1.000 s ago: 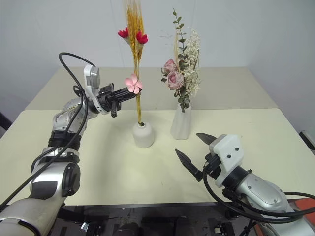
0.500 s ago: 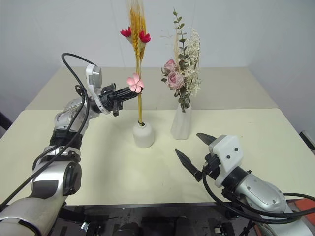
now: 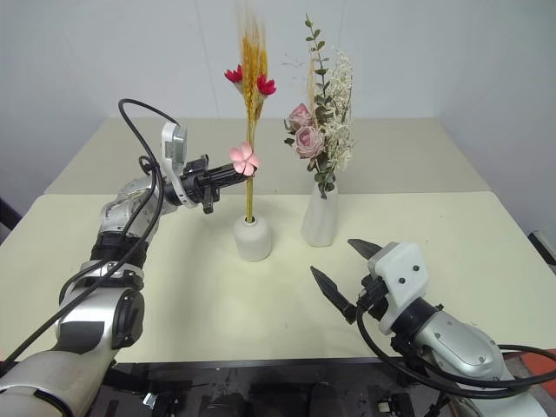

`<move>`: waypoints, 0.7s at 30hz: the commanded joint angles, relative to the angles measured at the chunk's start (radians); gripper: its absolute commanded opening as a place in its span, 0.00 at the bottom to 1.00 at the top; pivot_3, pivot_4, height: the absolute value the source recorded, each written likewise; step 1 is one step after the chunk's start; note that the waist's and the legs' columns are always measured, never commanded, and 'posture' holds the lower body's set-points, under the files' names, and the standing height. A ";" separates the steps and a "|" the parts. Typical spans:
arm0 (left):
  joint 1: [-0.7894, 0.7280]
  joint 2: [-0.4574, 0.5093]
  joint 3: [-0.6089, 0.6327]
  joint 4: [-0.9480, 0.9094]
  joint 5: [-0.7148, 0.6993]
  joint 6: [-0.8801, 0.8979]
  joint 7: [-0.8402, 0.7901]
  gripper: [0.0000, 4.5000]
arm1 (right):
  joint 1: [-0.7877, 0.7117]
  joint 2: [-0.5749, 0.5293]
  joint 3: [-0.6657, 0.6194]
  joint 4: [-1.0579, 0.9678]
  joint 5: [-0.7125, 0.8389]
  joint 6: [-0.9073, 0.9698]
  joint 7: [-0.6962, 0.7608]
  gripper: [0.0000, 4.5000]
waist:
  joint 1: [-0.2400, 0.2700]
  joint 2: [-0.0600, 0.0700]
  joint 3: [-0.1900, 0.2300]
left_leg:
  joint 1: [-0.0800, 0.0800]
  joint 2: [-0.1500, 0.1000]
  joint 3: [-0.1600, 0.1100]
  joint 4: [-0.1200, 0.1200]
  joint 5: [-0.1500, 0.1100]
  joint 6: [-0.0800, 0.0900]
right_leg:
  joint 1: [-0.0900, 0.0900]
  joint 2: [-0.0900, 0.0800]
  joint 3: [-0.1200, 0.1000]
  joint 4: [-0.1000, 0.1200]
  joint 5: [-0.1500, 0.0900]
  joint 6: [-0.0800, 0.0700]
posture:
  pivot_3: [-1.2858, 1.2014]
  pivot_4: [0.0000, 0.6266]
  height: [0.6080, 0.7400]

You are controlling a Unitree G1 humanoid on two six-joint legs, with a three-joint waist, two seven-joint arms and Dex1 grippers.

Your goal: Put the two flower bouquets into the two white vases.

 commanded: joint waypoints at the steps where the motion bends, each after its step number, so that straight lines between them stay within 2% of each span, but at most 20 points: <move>1: -0.018 0.015 0.011 0.005 -0.001 -0.032 -0.012 0.05 | -0.007 0.003 -0.006 -0.013 -0.011 -0.035 0.008 1.00 | 0.000 0.000 0.000 | 0.000 0.000 0.000 0.000 0.000 0.000 | 0.000 0.000 0.000 0.000 0.000 0.000 | 0.52 0.24 1.00; 3: -0.015 0.020 0.007 -0.001 -0.008 -0.024 -0.033 0.14 | -0.007 0.003 -0.005 -0.012 -0.013 -0.036 0.011 1.00 | 0.001 0.000 0.000 | 0.000 0.000 0.000 0.000 0.000 0.000 | 0.000 0.000 0.000 0.000 0.000 0.000 | 0.52 0.24 1.00; 8: 0.022 0.095 -0.017 -0.079 -0.014 0.056 -0.115 0.46 | -0.004 0.000 -0.009 -0.012 -0.017 -0.035 0.018 1.00 | -0.005 0.000 0.000 | 0.000 0.000 0.000 0.000 0.000 0.000 | 0.000 0.000 0.000 0.000 0.000 0.000 | 0.52 0.24 1.00; 11: 0.070 0.191 -0.059 -0.144 0.020 0.087 -0.169 0.65 | 0.002 -0.001 -0.016 -0.014 -0.018 -0.032 0.024 1.00 | -0.012 0.000 0.000 | 0.000 0.001 0.000 0.000 0.000 0.000 | -0.001 0.001 0.000 0.001 0.000 0.000 | 0.52 0.24 1.00; 14: 0.132 0.278 -0.061 -0.217 0.024 0.136 -0.152 0.84 | 0.006 0.000 -0.018 -0.014 -0.019 -0.033 0.028 1.00 | -0.015 0.000 0.000 | 0.001 0.001 0.000 0.000 0.000 0.000 | -0.001 0.001 0.000 0.001 0.000 0.000 | 0.52 0.24 1.00; 21: 0.234 0.405 -0.009 -0.306 0.027 0.168 -0.060 0.84 | -0.024 -0.009 -0.038 0.016 -0.004 -0.026 0.048 1.00 | -0.001 0.000 0.000 | 0.000 0.001 0.000 0.000 0.000 0.000 | -0.001 0.001 0.000 0.001 0.000 0.000 | 0.52 0.24 1.00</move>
